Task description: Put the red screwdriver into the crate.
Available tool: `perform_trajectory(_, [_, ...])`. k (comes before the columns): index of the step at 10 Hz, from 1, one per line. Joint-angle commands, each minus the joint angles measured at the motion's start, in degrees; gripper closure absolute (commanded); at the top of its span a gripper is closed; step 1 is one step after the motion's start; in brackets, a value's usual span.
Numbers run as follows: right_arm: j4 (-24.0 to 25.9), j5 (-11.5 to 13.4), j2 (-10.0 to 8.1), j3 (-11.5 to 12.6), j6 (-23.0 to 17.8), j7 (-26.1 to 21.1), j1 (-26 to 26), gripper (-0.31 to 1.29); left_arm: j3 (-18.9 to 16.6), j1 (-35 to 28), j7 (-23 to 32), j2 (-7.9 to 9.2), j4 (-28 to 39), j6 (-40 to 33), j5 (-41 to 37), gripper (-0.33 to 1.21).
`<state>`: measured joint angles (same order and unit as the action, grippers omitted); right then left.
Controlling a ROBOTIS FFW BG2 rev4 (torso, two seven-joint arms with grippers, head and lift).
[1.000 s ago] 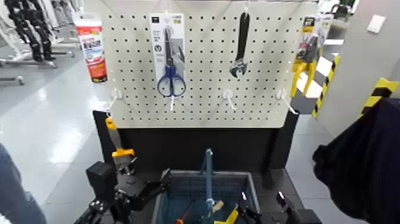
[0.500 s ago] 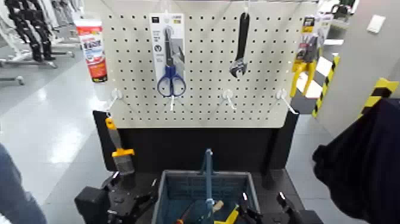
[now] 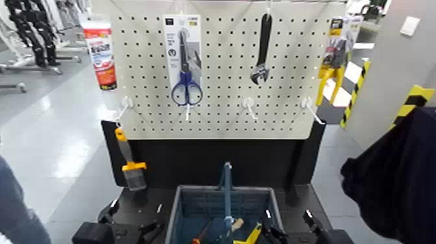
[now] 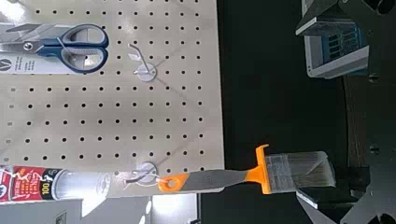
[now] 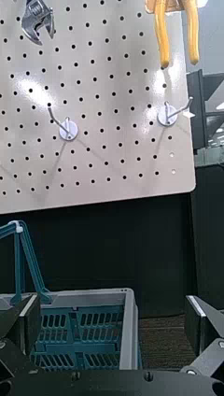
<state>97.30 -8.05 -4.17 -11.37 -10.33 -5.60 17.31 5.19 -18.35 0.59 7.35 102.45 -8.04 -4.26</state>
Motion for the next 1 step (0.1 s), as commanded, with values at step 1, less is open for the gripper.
perform_trajectory(1, [0.17, 0.23, 0.12, 0.47, 0.75, 0.41, 0.0, 0.14, 0.08, -0.46, 0.64, 0.03, 0.12, -0.66, 0.3, 0.1])
